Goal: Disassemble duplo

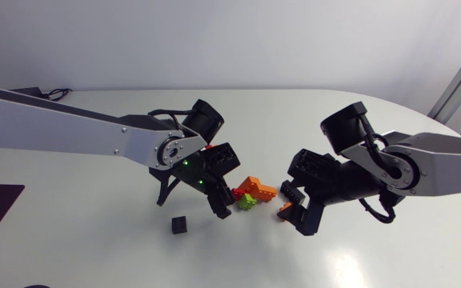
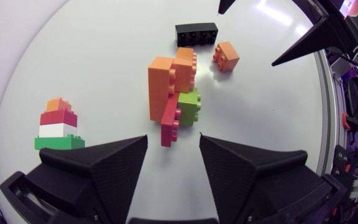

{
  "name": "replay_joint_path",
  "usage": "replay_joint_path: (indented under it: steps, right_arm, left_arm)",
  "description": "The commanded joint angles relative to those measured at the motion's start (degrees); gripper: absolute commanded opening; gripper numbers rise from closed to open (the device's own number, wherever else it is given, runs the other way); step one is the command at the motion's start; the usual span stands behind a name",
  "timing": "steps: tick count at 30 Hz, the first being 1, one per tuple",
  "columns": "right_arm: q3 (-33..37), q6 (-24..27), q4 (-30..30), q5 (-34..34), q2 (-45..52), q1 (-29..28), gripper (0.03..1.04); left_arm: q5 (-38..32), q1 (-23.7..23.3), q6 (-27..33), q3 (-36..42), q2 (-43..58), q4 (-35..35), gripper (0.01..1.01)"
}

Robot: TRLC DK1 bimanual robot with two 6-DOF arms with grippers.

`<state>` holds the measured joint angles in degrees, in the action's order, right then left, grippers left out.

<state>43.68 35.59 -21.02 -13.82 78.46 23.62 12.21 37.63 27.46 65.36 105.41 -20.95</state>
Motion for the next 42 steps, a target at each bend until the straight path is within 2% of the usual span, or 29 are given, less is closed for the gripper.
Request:
replay_joint_path:
  steps: [1, 5, 7, 10, 20, 24, 26, 29, 37, 42]
  right_arm:
    - [-1.4, 1.0, 0.0, -0.9, -1.0, -0.4, 1.00]
    - [-1.5, 0.8, 0.0, -1.0, -0.8, -0.1, 1.00]
    - [-1.5, 0.8, 0.0, -1.0, -0.7, -0.2, 1.00]
    - [-1.7, 1.0, 0.0, -1.2, -0.8, -0.2, 1.00]
    - [-2.4, 1.1, -0.4, -1.7, -1.9, -0.5, 1.00]
    - [-2.6, 1.1, -0.4, -1.8, -2.1, -0.7, 1.00]
    - [-2.6, 1.1, -0.4, -2.1, -2.3, -0.8, 1.00]
    - [-2.6, 1.1, -0.6, -2.2, -2.6, -0.8, 1.00]
    - [-2.3, 2.6, -0.6, -4.8, -2.7, -1.9, 1.00]
    - [-2.2, 4.7, -0.6, -8.5, -3.7, -2.4, 1.00]
  left_arm:
    - [0.8, 0.6, 1.7, 1.8, 1.8, 0.3, 0.620]
    - [1.4, 0.5, 3.1, 2.8, 3.6, 0.3, 0.584]
    - [2.4, 0.6, 3.2, 3.0, 3.8, 0.3, 0.495]
    - [2.9, 0.4, 3.6, 3.8, 4.8, 0.3, 0.305]
    - [4.1, 0.5, 5.1, 4.9, 6.9, 0.2, 0.241]
    - [7.0, 0.4, 5.4, 5.2, 6.7, -0.6, 0.161]
    - [7.0, 0.6, 5.5, 5.4, 6.8, -1.2, 0.156]
    - [8.3, -0.4, 4.4, 6.0, 7.1, -1.2, 0.023]
    - [9.9, -1.6, 7.8, 3.2, 2.9, -1.5, 0.023]
    - [15.8, -3.8, 16.7, 2.4, -4.3, -10.3, 0.023]
